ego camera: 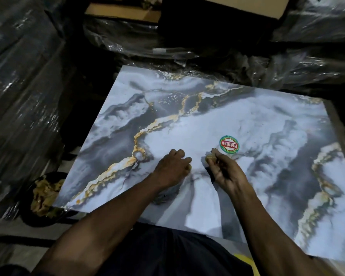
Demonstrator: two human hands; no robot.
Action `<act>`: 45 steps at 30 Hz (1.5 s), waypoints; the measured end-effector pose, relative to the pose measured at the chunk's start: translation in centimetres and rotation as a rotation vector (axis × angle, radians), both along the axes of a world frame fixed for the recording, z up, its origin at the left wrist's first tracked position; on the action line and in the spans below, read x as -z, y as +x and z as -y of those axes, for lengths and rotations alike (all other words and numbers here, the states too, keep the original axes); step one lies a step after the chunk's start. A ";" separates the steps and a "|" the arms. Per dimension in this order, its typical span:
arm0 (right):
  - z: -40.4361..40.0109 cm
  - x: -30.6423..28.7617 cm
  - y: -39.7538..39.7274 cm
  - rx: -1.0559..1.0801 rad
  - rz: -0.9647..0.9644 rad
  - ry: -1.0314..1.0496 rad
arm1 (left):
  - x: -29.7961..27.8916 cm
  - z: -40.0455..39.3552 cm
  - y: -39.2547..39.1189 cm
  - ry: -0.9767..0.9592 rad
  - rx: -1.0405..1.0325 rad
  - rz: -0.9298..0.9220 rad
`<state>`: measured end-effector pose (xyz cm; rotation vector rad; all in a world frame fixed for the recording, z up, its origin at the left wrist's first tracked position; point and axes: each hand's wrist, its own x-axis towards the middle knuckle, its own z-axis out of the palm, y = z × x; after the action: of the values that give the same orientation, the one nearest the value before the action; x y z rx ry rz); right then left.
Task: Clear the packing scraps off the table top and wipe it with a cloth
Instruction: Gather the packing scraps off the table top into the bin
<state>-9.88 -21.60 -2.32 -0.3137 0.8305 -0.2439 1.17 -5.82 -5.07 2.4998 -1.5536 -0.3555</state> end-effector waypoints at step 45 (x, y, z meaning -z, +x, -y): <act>-11.6 0.3 3.1 -0.604 -0.490 -0.967 | -2.1 -11.3 5.1 -0.864 -1.001 -2.015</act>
<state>-6.74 -10.04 -2.61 -1.5505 1.0096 0.0253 6.31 5.50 -2.92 0.8256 0.3649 -1.0631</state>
